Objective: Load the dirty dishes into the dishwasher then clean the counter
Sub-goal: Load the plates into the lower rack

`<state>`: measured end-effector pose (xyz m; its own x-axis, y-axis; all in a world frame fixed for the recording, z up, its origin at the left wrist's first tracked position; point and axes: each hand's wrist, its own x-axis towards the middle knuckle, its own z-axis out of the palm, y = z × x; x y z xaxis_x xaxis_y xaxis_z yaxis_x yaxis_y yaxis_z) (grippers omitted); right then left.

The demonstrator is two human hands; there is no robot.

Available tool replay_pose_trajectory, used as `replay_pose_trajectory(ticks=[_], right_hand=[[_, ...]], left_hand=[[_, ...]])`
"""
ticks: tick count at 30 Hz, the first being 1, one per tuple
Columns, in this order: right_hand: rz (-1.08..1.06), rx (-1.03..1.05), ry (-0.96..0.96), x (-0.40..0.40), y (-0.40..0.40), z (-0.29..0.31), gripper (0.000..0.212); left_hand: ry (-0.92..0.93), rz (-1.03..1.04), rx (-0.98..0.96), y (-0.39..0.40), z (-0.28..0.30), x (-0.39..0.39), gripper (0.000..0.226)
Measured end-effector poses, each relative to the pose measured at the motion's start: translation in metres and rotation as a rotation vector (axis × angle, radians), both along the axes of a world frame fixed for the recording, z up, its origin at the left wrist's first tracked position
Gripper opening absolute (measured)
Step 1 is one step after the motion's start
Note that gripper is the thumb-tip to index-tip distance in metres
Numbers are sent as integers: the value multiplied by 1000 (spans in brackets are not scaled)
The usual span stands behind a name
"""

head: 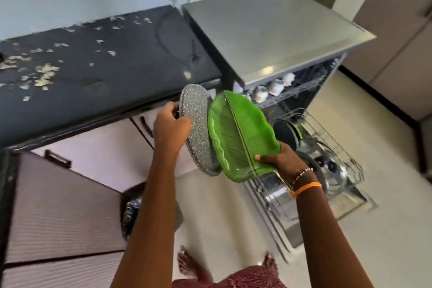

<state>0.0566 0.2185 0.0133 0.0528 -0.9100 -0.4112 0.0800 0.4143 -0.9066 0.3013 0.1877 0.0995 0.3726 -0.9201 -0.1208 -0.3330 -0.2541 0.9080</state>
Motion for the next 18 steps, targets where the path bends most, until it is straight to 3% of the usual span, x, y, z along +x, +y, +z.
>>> replay_pose_trajectory(ticks=[9, 13, 18], right_hand=[[-119, 150, 220, -151, 20, -32, 33], [-136, 209, 385, -188, 7, -46, 45], [-153, 272, 535, -215, -33, -51, 31]], left_hand=[[-89, -179, 208, 29, -58, -181, 18], [-42, -228, 267, 18, -72, -219, 17], [-7, -263, 337, -29, -92, -247, 12]])
